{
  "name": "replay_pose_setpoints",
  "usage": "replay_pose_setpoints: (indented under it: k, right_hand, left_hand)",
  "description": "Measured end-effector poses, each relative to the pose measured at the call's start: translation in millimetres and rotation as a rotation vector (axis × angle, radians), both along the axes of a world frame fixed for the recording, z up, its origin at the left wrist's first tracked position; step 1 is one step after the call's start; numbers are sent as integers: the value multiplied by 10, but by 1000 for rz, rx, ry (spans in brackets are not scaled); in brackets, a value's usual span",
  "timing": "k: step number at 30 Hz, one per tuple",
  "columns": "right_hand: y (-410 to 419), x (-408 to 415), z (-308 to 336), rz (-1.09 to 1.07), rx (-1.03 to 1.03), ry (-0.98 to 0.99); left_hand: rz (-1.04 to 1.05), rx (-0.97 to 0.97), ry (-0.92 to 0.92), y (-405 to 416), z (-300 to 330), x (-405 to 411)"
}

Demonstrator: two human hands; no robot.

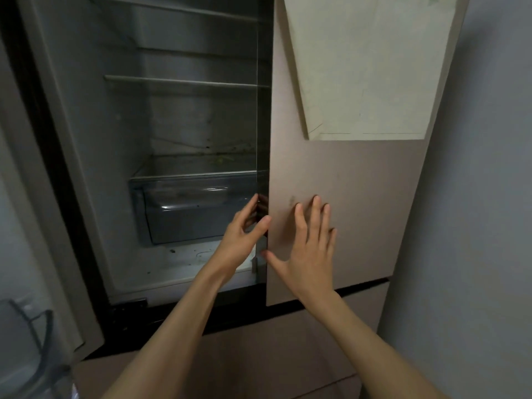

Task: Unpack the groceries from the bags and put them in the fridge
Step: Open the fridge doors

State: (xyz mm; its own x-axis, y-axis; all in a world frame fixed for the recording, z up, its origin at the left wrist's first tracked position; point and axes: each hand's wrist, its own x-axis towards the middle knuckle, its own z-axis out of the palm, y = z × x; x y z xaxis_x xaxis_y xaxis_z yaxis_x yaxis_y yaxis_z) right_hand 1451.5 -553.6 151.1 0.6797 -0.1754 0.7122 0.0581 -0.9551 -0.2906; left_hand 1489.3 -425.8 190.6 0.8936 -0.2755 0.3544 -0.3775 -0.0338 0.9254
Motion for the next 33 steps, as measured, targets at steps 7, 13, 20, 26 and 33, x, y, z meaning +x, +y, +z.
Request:
replay_pose_setpoints:
  k: [7, 13, 20, 26, 33]
  right_hand:
    - [62, -118, 33, 20, 46, 18]
    - [0, -333, 34, 89, 68, 67]
    - [-541, -887, -1, 332, 120, 62]
    - [-1043, -1402, 63, 455, 199, 174]
    - [-1614, -1854, 32, 401, 207, 229]
  left_hand:
    - [-6, -12, 9, 4, 12, -95]
    - [18, 32, -15, -4, -16, -341]
    - [33, 39, -119, -63, -32, -925]
    - [129, 142, -301, -406, 12, -1364]
    - [-30, 265, -416, -851, -42, -1809]
